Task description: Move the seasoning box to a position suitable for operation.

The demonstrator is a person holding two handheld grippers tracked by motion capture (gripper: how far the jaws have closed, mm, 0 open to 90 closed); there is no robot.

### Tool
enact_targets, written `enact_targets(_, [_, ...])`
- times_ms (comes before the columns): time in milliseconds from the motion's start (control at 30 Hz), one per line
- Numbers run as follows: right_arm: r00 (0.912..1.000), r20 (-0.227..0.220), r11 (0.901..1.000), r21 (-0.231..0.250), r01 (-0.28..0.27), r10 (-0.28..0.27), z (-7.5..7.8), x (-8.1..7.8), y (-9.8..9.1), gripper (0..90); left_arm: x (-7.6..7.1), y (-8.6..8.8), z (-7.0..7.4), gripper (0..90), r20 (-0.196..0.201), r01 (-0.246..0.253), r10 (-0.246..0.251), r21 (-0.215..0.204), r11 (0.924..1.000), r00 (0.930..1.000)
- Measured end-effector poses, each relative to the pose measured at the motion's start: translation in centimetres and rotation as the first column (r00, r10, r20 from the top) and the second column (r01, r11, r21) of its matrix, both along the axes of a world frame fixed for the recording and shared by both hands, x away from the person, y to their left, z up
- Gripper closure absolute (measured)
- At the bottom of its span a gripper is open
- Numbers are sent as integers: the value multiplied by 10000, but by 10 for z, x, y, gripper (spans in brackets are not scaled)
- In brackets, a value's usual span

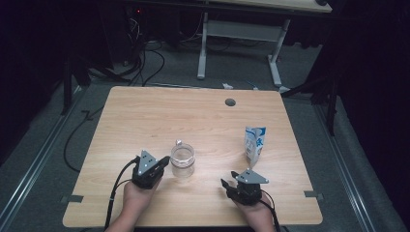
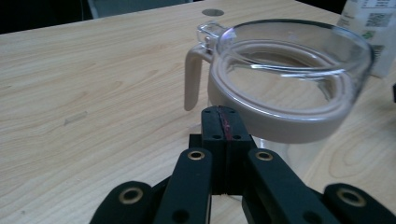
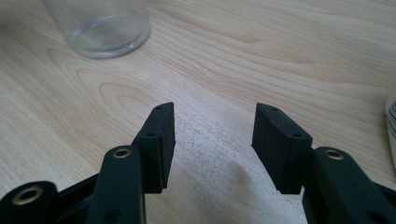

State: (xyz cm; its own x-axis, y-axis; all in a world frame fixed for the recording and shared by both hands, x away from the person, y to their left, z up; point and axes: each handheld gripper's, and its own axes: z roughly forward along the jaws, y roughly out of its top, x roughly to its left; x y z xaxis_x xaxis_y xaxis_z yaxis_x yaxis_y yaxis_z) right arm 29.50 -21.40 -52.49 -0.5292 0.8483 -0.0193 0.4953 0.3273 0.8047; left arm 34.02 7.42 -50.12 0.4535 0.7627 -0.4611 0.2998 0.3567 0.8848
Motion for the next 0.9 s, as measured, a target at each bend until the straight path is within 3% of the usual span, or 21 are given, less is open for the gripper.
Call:
enact_targets(267, [9996, 26, 9996, 37, 285, -285, 0, 1, -2, 502, -18, -13, 0, 900, 87, 509, -509, -51, 9987, 9987])
enact_targets(400, [9994, -6, 9994, 60, 332, -332, 1, 1, -3, 501, -24, -19, -2, 899, 80, 818, -818, -33, 9966, 9966])
enact_targets(500, [9994, 30, 9994, 67, 334, -334, 1, 1, -3, 500, -23, -18, -1, 899, 122, 779, -778, -74, 9969, 9969])
enact_targets(633, [9995, 71, 9995, 84, 303, -303, 1, 1, -3, 494, -8, -9, 0, 900, 92, 246, -244, -193, 9995, 9997])
enact_targets(733, [9996, 33, 9996, 42, 279, -280, 1, 1, -3, 491, 13, -9, 0, 899, 8, -119, 119, -45, 9999, 9999])
enact_targets(900, [9996, 83, 9997, 0, 256, -256, 1, 1, -3, 488, 21, -15, 1, 900, -16, 27, -27, -45, 10000, 10000])
